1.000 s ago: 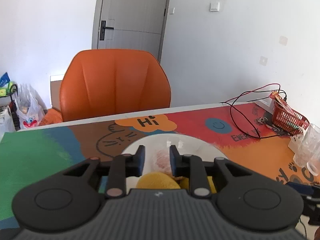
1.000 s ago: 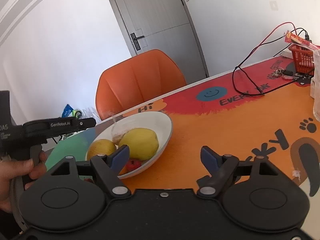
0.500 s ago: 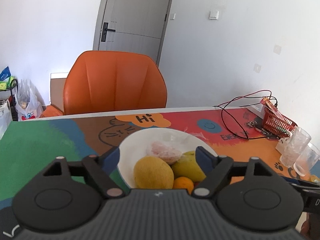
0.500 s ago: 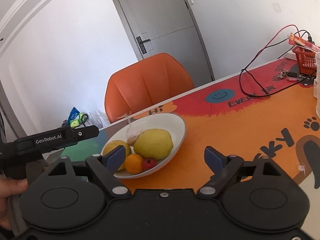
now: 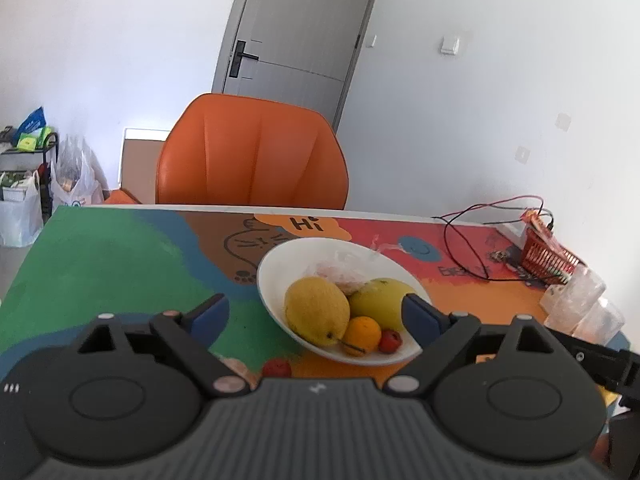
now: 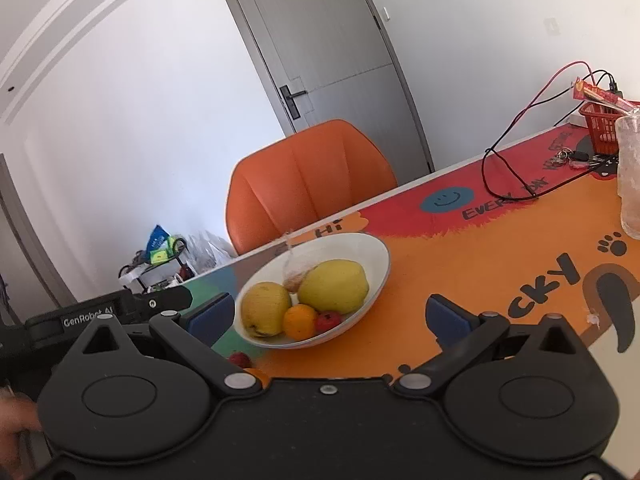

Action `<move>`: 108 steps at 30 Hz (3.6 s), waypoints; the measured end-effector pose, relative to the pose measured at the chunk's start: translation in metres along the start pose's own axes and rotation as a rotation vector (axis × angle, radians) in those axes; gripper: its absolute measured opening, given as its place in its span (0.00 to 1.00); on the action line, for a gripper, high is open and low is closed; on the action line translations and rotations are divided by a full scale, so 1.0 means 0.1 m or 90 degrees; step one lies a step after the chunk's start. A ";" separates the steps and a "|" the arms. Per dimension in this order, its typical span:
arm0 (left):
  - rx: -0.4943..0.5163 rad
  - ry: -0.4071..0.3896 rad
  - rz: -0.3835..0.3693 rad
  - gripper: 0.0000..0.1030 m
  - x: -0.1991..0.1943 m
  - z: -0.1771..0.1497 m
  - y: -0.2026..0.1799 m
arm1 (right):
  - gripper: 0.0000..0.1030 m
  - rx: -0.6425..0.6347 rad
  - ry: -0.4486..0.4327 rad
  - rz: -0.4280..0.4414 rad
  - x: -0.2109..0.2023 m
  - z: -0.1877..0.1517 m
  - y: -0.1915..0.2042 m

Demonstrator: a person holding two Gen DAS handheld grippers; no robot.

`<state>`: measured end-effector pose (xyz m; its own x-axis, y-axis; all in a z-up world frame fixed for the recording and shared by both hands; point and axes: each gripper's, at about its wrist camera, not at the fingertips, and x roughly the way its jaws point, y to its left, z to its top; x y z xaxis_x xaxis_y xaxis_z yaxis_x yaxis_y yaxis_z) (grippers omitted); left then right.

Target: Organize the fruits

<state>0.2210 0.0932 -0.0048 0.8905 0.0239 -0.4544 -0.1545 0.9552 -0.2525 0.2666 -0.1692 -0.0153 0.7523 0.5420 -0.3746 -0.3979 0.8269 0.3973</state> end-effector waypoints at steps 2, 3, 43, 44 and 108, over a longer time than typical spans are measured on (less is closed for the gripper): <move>-0.008 -0.004 -0.003 0.91 -0.11 -0.02 0.01 | 1.00 -0.004 -0.004 -0.003 -0.09 0.00 0.03; -0.008 -0.007 -0.006 0.92 -0.16 -0.03 0.00 | 1.00 -0.006 -0.006 -0.003 -0.13 0.00 0.03; -0.056 0.003 0.045 1.00 -0.64 -0.31 0.21 | 1.00 -0.046 0.049 0.047 -0.17 -0.34 0.16; -0.054 0.006 0.044 0.99 -0.62 -0.31 0.22 | 1.00 -0.049 0.052 0.051 -0.13 -0.34 0.17; -0.098 0.100 0.084 0.62 0.44 -0.51 0.56 | 0.24 -0.111 0.160 0.133 0.94 -0.38 0.39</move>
<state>0.2299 0.1324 -0.0830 0.7831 0.0880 -0.6157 -0.3389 0.8904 -0.3038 0.3016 -0.0809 -0.0669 0.5019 0.7032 -0.5035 -0.6288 0.6964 0.3459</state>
